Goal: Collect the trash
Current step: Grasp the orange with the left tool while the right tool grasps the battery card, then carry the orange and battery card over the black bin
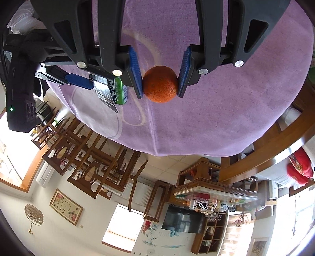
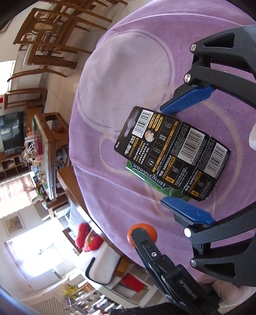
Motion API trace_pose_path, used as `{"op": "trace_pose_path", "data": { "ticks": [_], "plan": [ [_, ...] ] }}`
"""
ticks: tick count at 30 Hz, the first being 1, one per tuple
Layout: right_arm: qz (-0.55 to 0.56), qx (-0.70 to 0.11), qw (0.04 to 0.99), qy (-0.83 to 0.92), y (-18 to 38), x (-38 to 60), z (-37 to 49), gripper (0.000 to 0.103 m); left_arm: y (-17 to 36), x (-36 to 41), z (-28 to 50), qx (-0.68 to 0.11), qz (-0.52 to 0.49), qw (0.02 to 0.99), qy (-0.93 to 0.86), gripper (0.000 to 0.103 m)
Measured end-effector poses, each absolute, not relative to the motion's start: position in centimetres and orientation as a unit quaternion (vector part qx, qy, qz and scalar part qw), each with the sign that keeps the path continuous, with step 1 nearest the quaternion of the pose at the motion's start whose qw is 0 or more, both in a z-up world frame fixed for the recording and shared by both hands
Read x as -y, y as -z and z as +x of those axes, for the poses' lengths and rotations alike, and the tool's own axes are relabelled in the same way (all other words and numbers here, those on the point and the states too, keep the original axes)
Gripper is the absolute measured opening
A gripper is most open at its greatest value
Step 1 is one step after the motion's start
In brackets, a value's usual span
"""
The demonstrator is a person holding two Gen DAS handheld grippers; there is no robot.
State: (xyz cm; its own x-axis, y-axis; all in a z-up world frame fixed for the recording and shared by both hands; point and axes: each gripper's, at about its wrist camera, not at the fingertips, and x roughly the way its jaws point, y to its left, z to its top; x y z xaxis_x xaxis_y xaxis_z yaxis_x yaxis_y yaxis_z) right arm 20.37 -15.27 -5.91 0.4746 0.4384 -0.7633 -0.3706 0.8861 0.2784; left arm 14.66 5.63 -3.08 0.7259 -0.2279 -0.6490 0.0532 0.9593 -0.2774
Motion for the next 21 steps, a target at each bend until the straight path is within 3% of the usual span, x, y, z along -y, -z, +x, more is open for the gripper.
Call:
{"op": "trace_pose_path", "data": {
  "ticks": [7, 21],
  "plan": [
    [0.032, -0.441, 0.862, -0.250, 5.3, 15.4, 19.3, 0.065, 3.1, -5.8, 14.7, -0.360, -0.124, 0.921, 0.078, 0.035],
    [0.103, -0.355, 0.884, -0.286, -1.3, 23.2, 11.6, 0.064, 1.7, -3.6, 13.7, -0.318, -0.099, 0.934, 0.126, 0.035]
  ]
}}
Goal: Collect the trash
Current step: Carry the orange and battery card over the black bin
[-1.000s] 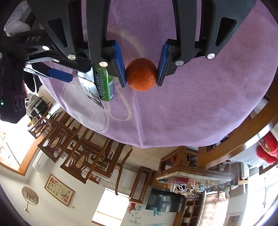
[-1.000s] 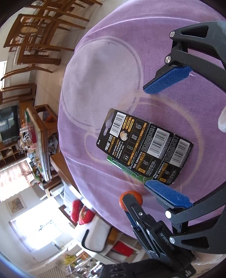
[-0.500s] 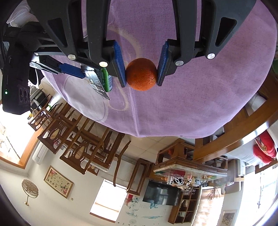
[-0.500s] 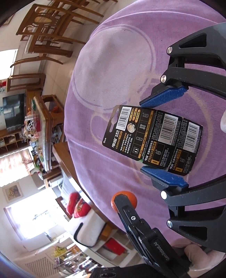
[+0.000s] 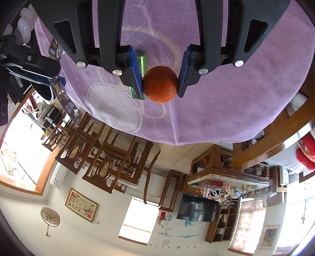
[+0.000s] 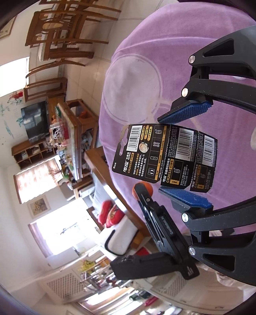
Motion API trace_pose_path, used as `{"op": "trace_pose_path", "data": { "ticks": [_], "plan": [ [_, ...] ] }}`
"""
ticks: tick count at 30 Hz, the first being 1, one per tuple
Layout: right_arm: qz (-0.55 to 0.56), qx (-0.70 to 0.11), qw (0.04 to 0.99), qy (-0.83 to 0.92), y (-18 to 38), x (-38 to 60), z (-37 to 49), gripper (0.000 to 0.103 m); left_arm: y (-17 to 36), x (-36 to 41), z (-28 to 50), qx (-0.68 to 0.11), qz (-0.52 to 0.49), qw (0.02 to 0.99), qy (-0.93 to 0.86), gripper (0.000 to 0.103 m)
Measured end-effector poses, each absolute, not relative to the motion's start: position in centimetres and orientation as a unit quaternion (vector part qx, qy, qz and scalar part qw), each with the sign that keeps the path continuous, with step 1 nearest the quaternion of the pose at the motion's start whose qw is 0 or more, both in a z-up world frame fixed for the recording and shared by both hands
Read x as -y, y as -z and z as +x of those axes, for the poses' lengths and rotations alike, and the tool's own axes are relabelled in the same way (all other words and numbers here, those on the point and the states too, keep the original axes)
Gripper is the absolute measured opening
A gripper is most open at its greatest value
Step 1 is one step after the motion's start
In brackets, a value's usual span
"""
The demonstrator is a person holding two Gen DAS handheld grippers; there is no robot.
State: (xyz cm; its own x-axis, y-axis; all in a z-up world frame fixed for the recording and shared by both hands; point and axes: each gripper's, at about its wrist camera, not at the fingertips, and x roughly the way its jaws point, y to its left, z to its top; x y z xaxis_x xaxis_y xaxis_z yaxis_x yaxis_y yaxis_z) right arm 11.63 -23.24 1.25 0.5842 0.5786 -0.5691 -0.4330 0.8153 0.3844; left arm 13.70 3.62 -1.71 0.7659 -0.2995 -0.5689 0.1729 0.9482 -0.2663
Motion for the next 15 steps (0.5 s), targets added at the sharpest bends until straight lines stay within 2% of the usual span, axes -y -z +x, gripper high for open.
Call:
{"op": "trace_pose_path", "data": {
  "ticks": [6, 15],
  "plan": [
    [0.123, -0.303, 0.906, -0.267, -3.5, 30.5, 7.4, 0.064, -0.2, 1.6, 10.7, -0.299, -0.075, 0.935, 0.177, 0.035],
    [0.168, -0.265, 0.928, -0.202, -3.7, 43.5, 3.3, 0.064, -3.5, 12.4, 6.6, -0.266, -0.031, 0.928, 0.260, 0.035]
  ]
}}
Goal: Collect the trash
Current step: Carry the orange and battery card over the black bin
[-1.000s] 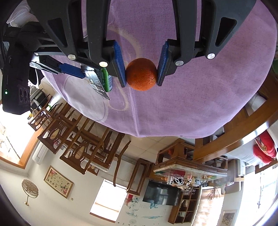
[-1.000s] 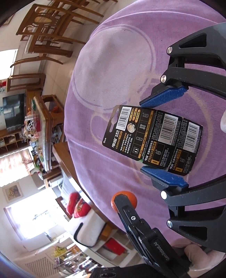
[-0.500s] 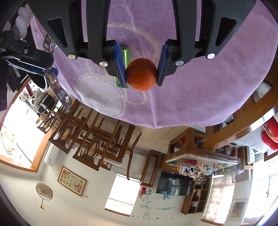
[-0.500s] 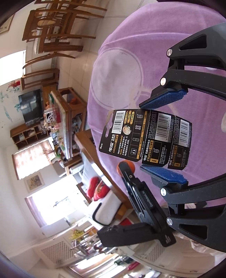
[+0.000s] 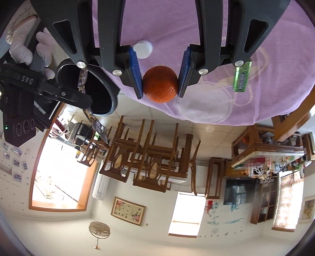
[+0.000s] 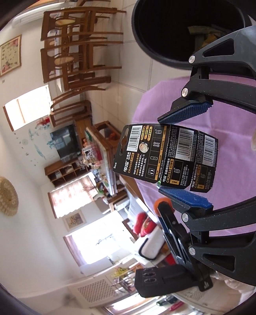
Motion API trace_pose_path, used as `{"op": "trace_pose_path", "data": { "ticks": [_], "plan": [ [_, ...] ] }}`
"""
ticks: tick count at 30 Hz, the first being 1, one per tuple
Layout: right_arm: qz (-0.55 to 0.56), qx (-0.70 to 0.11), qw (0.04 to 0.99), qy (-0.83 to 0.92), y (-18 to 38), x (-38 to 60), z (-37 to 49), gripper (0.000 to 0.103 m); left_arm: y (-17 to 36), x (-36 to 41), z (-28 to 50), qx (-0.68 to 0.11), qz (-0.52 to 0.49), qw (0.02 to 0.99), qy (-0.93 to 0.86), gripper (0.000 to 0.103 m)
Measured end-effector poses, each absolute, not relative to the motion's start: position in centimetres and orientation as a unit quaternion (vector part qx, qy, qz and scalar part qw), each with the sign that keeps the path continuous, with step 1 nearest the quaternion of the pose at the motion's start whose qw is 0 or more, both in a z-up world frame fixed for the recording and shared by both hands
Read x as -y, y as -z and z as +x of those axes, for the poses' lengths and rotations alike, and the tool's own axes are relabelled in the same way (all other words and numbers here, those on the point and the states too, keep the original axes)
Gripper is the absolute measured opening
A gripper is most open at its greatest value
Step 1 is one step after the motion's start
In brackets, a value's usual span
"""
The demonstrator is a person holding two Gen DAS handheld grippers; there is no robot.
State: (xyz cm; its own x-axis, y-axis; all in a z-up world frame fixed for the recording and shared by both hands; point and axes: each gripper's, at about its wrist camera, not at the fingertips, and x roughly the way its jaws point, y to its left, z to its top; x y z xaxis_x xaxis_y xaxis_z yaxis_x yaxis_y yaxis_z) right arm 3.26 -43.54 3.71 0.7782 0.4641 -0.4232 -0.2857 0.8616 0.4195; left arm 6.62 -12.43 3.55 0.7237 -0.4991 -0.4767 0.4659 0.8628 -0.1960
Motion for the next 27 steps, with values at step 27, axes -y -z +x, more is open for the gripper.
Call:
{"op": "trace_pose_path", "data": {
  "ticks": [27],
  "plan": [
    [0.291, -0.245, 0.923, -0.049, 5.0, 71.0, -2.5, 0.064, 1.5, 37.2, 6.7, -0.312, 0.064, 0.864, 0.390, 0.035]
  ]
}}
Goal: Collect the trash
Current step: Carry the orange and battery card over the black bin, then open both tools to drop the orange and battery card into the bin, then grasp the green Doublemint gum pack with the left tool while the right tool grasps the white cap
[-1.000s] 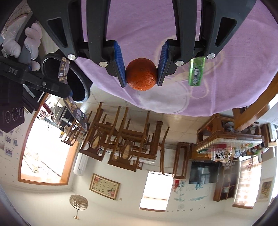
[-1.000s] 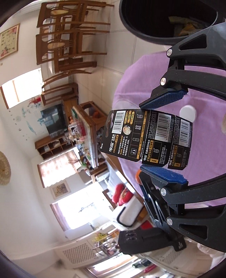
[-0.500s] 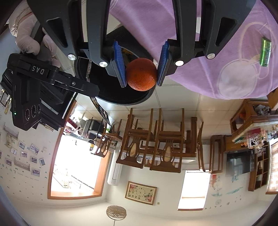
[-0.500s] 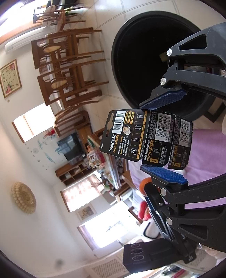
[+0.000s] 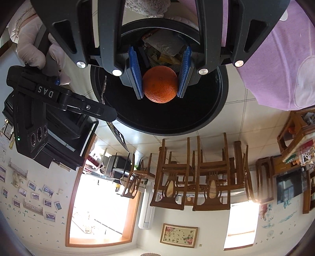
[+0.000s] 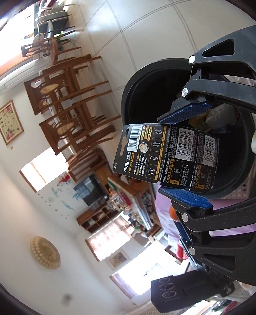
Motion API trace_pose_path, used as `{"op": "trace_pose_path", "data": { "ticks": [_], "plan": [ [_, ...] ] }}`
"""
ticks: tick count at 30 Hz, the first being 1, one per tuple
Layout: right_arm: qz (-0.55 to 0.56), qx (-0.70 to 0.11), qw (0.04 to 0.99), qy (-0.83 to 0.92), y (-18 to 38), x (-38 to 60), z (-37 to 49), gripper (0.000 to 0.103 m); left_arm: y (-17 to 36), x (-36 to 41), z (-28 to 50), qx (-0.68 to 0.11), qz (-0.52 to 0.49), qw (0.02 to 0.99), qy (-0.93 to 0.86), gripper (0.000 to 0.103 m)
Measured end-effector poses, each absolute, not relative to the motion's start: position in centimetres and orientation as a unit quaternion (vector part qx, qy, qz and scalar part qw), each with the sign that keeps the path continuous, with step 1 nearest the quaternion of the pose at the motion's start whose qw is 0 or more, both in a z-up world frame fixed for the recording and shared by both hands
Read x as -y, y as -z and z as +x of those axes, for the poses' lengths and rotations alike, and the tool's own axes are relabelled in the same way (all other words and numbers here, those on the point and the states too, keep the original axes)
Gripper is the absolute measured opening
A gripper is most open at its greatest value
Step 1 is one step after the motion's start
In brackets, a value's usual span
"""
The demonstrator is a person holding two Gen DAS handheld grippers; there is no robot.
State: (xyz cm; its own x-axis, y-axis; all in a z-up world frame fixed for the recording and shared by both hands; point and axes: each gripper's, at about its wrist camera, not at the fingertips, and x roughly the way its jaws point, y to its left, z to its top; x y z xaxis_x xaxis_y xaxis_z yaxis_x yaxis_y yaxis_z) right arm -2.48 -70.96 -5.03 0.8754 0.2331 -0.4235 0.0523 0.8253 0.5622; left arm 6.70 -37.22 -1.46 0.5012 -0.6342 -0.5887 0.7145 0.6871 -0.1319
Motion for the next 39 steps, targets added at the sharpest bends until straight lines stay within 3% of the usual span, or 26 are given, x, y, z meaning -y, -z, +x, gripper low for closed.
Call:
{"op": "trace_pose_path", "data": {
  "ticks": [20, 22, 24, 39],
  "plan": [
    [0.309, -0.279, 0.909, -0.030, 8.0, 70.6, -1.1, 0.067, 3.4, 39.6, 6.4, -0.324, 0.108, 0.853, 0.395, 0.039],
    [0.309, -0.278, 0.909, -0.023, 7.8, 70.5, -1.2, 0.076, 3.1, 39.5, 5.9, -0.313, 0.116, 0.858, 0.391, 0.062],
    [0.308, -0.277, 0.910, -0.024, 7.7, 70.4, -1.4, 0.076, 2.6, 39.2, 5.3, -0.295, 0.120, 0.866, 0.386, 0.075],
    [0.263, -0.278, 0.923, -0.045, 4.2, 63.9, -1.2, 0.082, -0.9, 31.5, 3.8, -0.266, 0.096, 0.892, 0.353, 0.089]
  ]
}}
